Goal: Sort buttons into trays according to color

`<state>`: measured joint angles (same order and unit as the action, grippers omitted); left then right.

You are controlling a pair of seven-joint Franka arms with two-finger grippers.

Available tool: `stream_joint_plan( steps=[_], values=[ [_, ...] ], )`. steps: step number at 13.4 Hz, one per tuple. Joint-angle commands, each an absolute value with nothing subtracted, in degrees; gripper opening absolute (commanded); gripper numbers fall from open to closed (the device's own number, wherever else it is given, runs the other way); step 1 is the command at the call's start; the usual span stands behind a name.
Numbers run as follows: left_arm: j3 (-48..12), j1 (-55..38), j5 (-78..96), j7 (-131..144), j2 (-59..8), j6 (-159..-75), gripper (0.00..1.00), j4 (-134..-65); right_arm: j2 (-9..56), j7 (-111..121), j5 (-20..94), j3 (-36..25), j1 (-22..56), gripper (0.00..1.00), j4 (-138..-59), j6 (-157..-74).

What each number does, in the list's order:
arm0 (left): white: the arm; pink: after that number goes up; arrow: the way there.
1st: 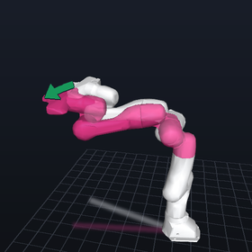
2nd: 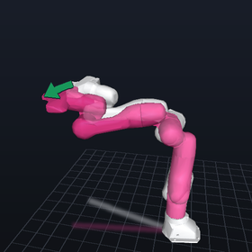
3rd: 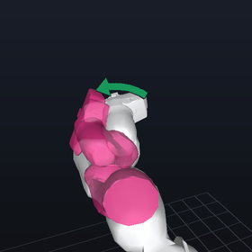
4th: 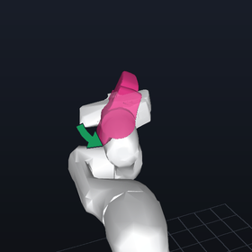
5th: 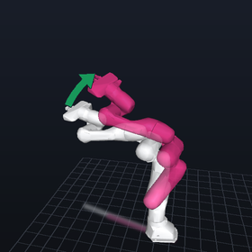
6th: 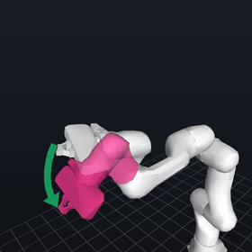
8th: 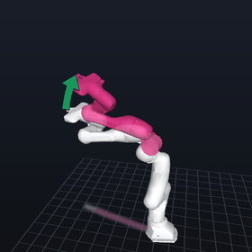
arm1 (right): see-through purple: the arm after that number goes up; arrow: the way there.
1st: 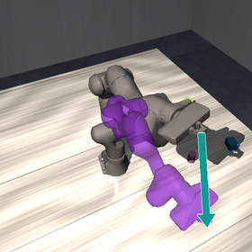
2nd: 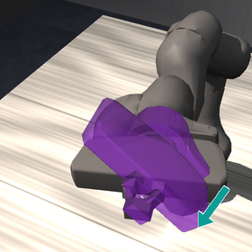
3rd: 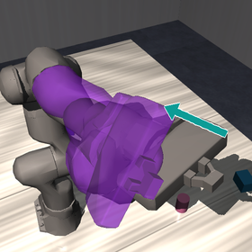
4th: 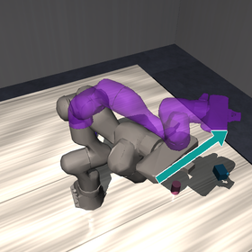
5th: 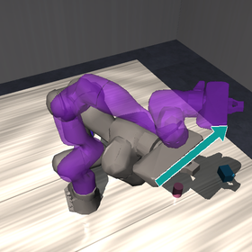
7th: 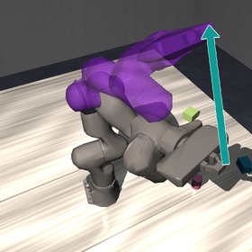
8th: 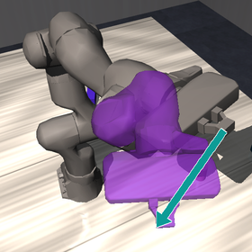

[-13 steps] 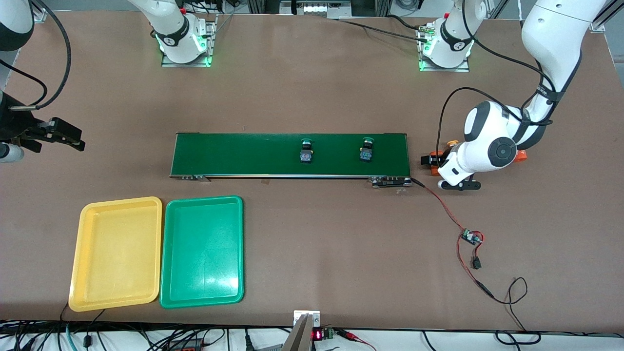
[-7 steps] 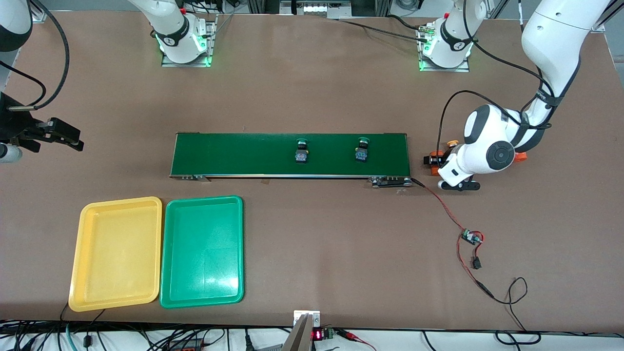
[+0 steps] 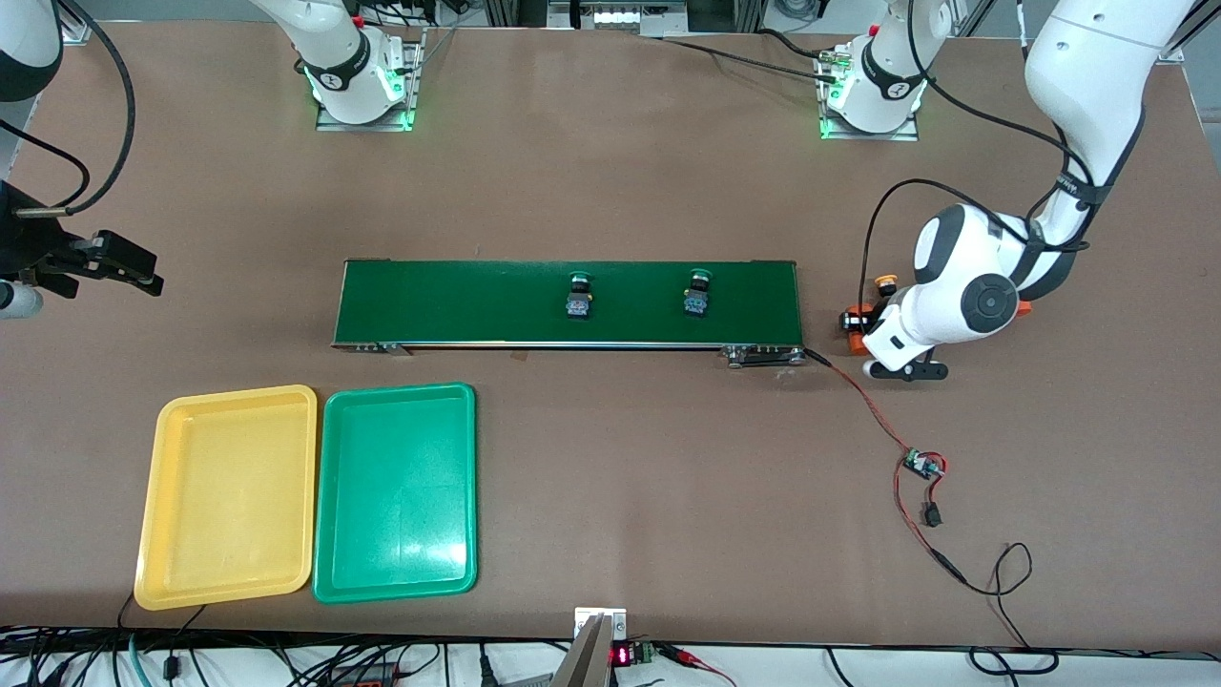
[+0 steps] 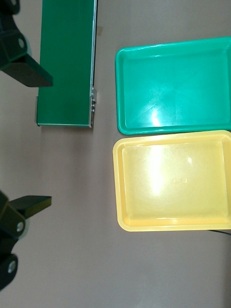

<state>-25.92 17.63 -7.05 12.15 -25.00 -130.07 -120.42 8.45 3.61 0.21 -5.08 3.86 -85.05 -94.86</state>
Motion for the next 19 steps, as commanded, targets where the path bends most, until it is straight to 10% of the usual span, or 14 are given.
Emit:
stream_joint_plan(
  steps=[1, 19],
  values=[
    [-29.3, 16.9, -8.0, 7.3, -20.0, -125.4, 0.00, -119.3, 7.9, 3.3, 0.1, -4.8, 3.9, 1.00, -85.2, -94.4],
    [-35.6, 1.7, -22.7, -47.0, -21.8, -125.3, 0.00, -117.7, 11.2, 4.1, -1.6, -4.8, 4.2, 1.00, -85.8, -94.3]
  ],
)
